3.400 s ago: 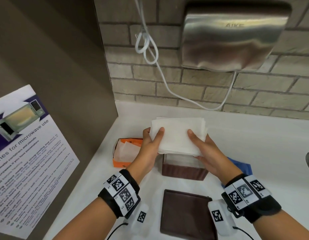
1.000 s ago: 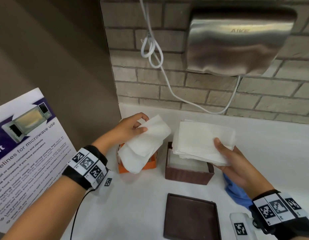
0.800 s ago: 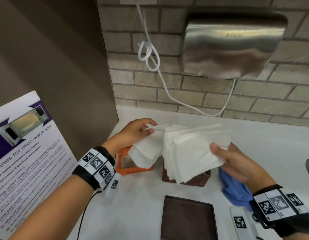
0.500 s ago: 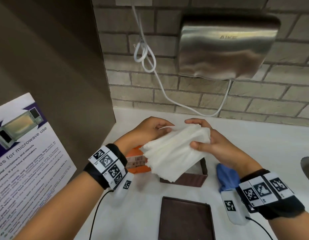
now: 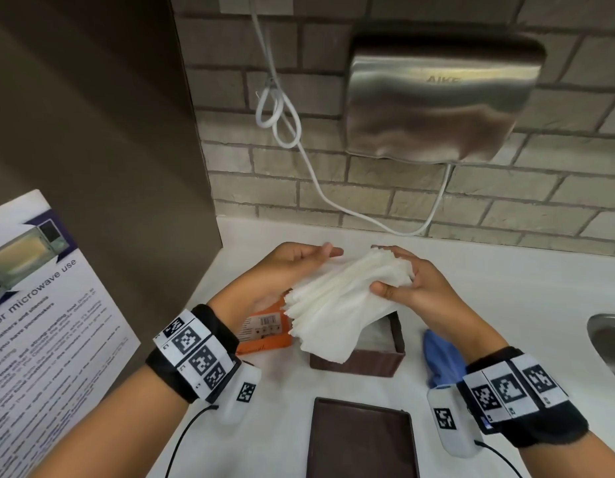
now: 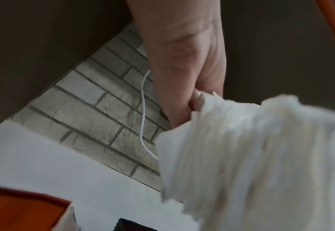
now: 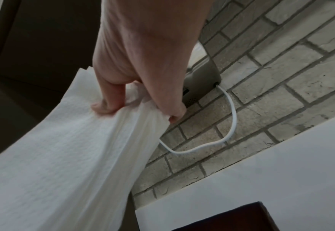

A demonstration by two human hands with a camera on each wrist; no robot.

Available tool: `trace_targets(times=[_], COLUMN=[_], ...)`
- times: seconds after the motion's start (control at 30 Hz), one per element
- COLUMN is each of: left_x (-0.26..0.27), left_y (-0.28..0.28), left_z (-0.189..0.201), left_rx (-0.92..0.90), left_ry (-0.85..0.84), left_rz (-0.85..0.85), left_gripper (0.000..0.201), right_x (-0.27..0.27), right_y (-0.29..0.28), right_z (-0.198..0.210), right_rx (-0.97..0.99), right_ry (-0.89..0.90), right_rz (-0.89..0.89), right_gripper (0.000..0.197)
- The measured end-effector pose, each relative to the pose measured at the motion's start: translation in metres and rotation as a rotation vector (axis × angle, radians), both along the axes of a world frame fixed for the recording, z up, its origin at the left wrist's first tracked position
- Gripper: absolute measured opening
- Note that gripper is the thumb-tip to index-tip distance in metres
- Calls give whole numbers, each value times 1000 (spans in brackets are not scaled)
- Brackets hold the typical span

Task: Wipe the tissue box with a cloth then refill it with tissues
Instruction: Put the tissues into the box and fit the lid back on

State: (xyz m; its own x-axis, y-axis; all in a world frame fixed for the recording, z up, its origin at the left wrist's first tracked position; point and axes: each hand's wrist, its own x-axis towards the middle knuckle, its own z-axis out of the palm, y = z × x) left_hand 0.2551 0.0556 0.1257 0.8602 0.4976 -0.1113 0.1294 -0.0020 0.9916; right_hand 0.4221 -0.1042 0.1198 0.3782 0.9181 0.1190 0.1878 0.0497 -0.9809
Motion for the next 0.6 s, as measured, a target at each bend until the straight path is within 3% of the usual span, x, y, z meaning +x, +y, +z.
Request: trace_targets(times=[0.1,0.17,0.37,0.5,0.6], left_x=[1,3,3,7,8], left_y=[6,9,20,17,14], left_z=[-1,-4,-19,-11,-8], left_rx=[-207,-212,-50,237,238], left_ry=[-19,-35,-8,35,-7], left_rz=[107,171,273,377,323], left_gripper=[31,23,41,58,62], right_x=[-3,-3,-3,-4,-5], right_y=[-3,-7,-24,-28,-20], right_z=[1,2,21,42,49], right_rx=[23,34,-12,-82,-168], right_ry=[-75,-114,-246,-309,-351], right_rz=[-22,-18,101,228,271], right_gripper=[49,51,49,37,30])
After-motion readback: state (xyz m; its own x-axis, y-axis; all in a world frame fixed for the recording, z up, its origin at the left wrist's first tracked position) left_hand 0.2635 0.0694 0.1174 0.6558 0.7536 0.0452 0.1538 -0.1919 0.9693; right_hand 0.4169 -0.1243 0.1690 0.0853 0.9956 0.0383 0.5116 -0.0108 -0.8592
